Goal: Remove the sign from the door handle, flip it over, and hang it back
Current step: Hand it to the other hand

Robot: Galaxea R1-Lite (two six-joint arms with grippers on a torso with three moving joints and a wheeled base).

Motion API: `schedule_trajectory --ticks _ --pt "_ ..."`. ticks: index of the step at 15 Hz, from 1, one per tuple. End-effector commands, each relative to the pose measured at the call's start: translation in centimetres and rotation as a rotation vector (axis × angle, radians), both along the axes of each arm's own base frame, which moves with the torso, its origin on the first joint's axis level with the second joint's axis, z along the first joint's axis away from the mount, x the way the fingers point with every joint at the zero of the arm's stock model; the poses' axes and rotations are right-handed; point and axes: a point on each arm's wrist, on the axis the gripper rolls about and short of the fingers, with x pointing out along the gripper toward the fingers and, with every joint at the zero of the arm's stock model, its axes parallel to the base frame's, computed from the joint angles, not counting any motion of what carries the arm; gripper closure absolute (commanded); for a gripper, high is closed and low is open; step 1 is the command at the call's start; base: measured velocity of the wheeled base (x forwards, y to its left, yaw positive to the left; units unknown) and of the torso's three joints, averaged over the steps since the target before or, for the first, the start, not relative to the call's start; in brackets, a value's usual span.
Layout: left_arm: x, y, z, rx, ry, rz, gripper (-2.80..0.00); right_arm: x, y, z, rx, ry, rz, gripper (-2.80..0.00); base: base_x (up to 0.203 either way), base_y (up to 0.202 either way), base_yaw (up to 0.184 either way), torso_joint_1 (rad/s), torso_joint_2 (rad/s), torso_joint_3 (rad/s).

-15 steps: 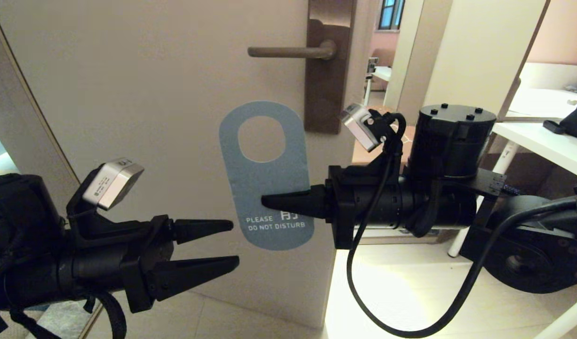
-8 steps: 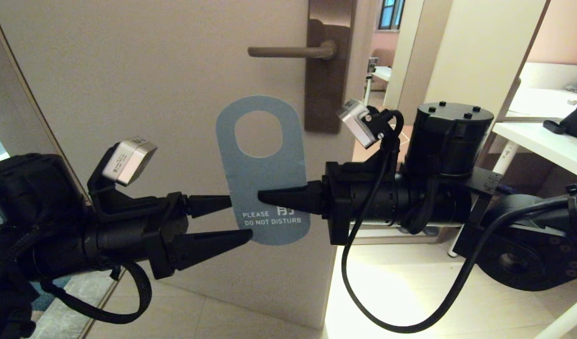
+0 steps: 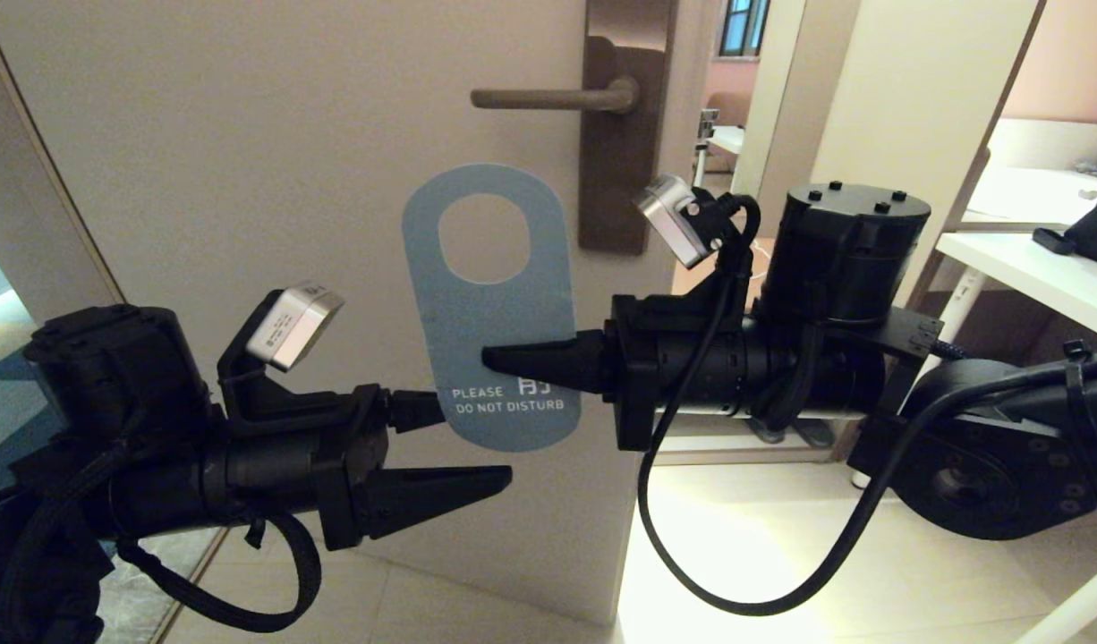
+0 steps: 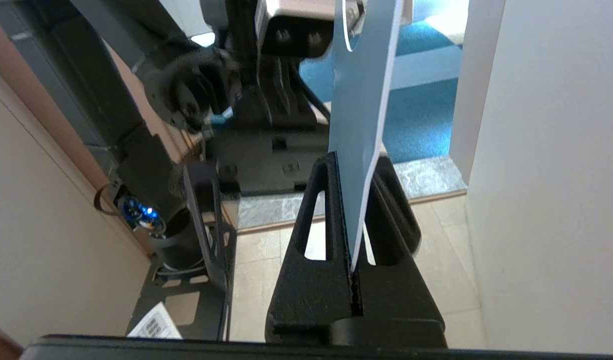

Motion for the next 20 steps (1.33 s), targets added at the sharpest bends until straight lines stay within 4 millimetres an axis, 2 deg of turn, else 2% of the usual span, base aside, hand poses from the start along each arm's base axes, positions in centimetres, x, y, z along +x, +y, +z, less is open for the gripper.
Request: schedule_trajectory --ticks 1,9,20 --pt "0.2 -0.3 -0.3 0.003 0.008 -0.012 -2.8 0.0 0.5 0.2 0.008 -0.007 0.014 0.0 0.0 0.0 0.0 0.0 0.0 0.0" --pt "1.3 -0.8 0.2 -0.008 -0.01 -0.012 -2.8 -0.7 1.7 -0.2 0.003 -0.002 0.036 0.0 0.0 0.0 0.0 0.0 0.0 0.0" --pt "1.3 -0.9 -0.1 -0.007 0.022 -0.013 -2.8 -0.2 2.0 -0.5 -0.001 0.002 0.023 0.0 0.0 0.0 0.0 0.0 0.0 0.0"
